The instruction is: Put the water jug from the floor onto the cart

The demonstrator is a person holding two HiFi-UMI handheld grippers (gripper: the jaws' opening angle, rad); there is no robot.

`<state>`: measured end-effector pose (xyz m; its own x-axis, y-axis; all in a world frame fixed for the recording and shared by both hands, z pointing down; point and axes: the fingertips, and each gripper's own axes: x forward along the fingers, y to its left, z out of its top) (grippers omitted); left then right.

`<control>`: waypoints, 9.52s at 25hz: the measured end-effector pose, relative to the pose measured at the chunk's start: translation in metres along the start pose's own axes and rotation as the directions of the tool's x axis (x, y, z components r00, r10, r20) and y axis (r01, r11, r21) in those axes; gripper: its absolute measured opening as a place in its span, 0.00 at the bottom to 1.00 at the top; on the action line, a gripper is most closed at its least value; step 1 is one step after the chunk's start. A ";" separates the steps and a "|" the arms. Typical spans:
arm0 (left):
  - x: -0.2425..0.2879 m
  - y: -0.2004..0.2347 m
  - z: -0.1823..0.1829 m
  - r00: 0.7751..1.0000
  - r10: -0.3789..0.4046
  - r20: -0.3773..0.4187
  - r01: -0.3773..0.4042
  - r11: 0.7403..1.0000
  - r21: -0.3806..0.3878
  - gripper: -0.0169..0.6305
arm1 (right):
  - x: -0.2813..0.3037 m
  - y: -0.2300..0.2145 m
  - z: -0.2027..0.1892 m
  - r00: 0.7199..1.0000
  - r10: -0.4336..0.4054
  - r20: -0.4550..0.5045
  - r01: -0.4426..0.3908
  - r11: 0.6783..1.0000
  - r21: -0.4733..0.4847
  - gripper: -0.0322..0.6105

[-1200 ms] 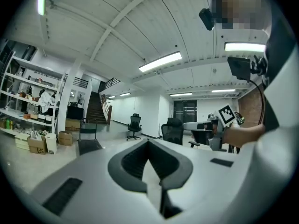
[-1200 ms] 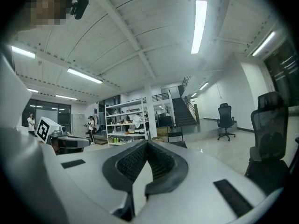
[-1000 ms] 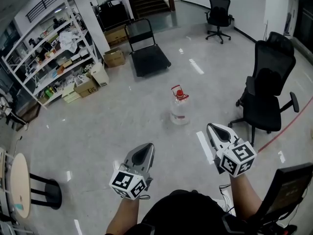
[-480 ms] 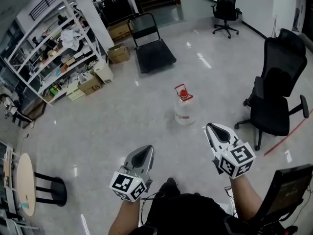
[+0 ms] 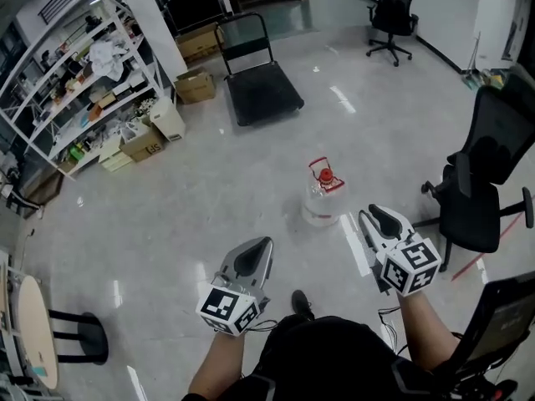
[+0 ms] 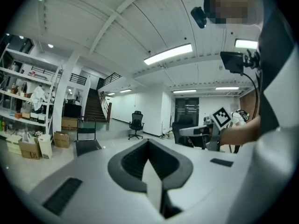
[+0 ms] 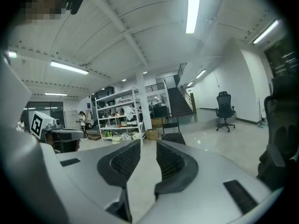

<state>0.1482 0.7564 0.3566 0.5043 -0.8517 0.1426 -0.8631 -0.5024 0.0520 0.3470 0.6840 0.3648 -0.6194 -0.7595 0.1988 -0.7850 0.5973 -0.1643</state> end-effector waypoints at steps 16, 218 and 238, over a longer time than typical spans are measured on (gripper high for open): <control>0.167 0.135 -0.023 0.993 -0.083 -0.088 0.074 0.992 -0.100 0.02 | 0.185 -0.140 -0.047 0.965 -0.145 -0.219 0.190 0.961 0.202 0.37; 1.073 1.304 0.026 0.948 0.101 -0.302 -0.244 0.838 -0.488 0.02 | 1.725 -0.667 0.103 0.974 0.209 -0.085 0.004 0.359 0.933 0.29; 1.019 1.304 0.220 0.993 0.103 -0.063 -0.115 0.967 -0.229 0.02 | 1.598 -0.528 0.438 0.972 0.229 0.043 -0.228 0.898 0.375 0.18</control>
<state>-0.4580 -0.7993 0.3520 0.4102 -0.8878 0.2088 -0.8983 -0.3538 0.2606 -0.2253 -0.9577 0.3463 -0.7820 -0.6127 0.1143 -0.5617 0.6131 -0.5556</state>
